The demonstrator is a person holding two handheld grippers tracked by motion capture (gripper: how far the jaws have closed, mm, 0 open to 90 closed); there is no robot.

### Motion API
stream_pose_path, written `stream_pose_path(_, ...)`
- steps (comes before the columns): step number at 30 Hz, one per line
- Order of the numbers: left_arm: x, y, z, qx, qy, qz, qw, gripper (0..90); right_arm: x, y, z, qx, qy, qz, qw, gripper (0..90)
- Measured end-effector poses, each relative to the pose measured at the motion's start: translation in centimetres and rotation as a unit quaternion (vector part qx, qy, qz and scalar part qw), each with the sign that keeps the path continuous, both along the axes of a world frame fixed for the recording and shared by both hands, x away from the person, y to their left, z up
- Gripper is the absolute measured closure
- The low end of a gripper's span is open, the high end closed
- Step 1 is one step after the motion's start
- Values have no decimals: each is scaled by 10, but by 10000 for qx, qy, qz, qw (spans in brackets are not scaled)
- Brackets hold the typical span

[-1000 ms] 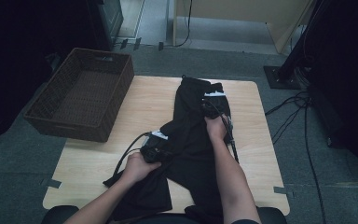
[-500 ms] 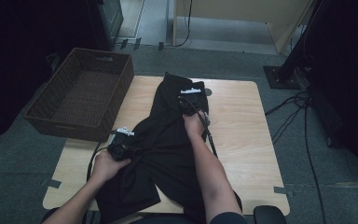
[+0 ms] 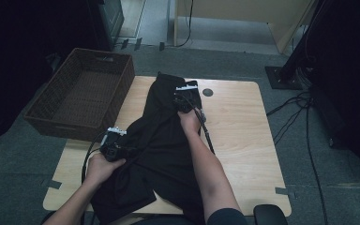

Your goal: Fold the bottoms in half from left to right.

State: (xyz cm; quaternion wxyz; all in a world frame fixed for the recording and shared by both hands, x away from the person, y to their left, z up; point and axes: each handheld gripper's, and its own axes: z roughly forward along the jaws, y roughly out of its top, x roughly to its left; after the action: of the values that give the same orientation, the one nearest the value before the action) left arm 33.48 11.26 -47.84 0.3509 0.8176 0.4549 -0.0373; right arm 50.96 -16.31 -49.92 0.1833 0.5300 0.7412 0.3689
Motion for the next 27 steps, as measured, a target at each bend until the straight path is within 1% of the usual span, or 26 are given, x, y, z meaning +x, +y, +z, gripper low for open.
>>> stream_pose_path(2,-4,-6,13,-116,-115,-103,9998,900,1,-4,10,92,-103,13,9999,834)
stream_pose_path(3,-6,-9,20,-205,-182,-159,9995,900,1,-6,16,106,-213,25,9997,835)
stream_pose_path(7,-14,-29,45,-407,-442,-428,9973,900,1,-15,44,165,-509,93,9985,835)
stream_pose_path(8,-16,-35,50,-456,-482,-494,9966,900,0,-18,50,159,-591,88,9981,835)
stream_pose_path(10,-20,-46,59,-574,-544,-619,9949,900,0,-26,60,186,-682,33,9975,835)
stream_pose_path(13,-24,-63,68,-695,-628,-779,9925,900,-3,-40,67,212,-796,-107,9965,831)
stream_pose_path(14,-24,-68,69,-750,-643,-807,9918,900,-3,-45,67,184,-820,-172,9963,828)
stream_pose_path(15,-24,-74,70,-798,-634,-875,9909,900,-2,-50,64,105,-796,-238,9965,816)
stream_pose_path(17,-23,-87,68,-834,-586,-972,9900,900,0,-59,53,-44,-575,-408,9975,760)
stream_pose_path(18,-23,-94,66,-850,-534,-1000,9899,900,1,-62,46,-66,-461,-466,9978,707)
stream_pose_path(20,-20,-106,58,-817,-454,-1091,9896,900,1,-69,31,-2,-127,-491,9987,680)
stream_pose_path(21,-20,-112,55,-830,-392,-1111,9896,900,0,-71,26,18,-46,-503,9987,660)
stream_pose_path(24,-19,-128,47,-799,-299,-1221,9888,900,-6,-77,15,57,11,-509,9987,617)
stream_pose_path(25,-19,-133,45,-802,-277,-1223,9889,900,-8,-78,14,80,29,-492,9988,605)
stream_pose_path(26,-19,-137,43,-762,-263,-1287,9884,900,-9,-80,14,105,60,-482,9988,600)
stream_pose_path(27,-20,-141,41,-729,-256,-1302,9885,900,-11,-80,15,103,45,-467,9988,588)
